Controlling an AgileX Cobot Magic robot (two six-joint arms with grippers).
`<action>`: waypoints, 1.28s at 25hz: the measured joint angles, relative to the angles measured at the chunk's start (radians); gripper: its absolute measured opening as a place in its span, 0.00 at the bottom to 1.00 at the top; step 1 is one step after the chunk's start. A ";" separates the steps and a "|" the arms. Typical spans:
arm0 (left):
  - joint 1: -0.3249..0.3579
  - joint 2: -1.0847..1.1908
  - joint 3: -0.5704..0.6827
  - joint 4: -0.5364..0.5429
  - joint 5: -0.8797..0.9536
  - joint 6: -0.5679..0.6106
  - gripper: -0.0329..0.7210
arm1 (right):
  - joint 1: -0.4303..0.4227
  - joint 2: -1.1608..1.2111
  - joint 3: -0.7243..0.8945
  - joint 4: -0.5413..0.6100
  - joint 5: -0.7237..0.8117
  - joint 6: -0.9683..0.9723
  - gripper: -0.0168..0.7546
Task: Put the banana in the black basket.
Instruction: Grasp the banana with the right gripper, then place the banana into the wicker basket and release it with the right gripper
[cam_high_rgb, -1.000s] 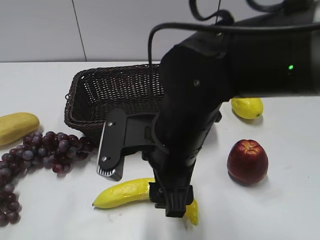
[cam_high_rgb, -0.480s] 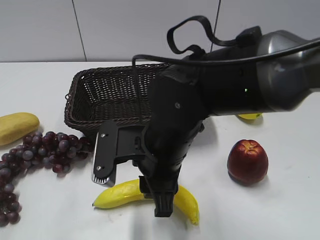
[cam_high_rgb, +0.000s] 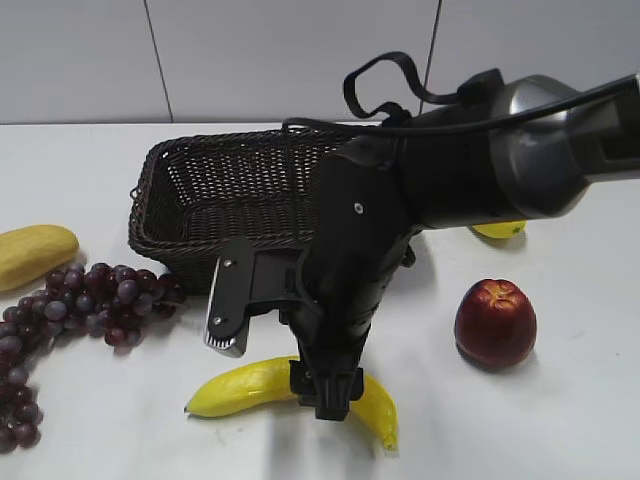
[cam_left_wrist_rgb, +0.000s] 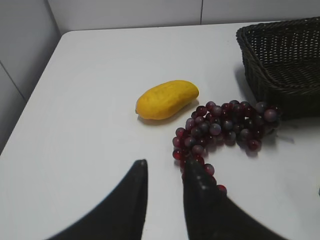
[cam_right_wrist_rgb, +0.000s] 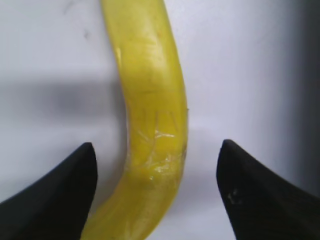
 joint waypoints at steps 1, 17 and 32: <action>0.000 0.000 0.000 0.000 0.000 0.000 0.36 | -0.003 0.007 0.000 0.000 -0.003 0.000 0.75; 0.000 0.000 0.000 0.000 -0.001 0.000 0.36 | -0.016 0.093 -0.004 0.010 -0.016 -0.016 0.71; 0.000 0.000 0.000 0.000 -0.001 0.000 0.36 | -0.011 -0.125 -0.015 -0.005 0.023 -0.004 0.44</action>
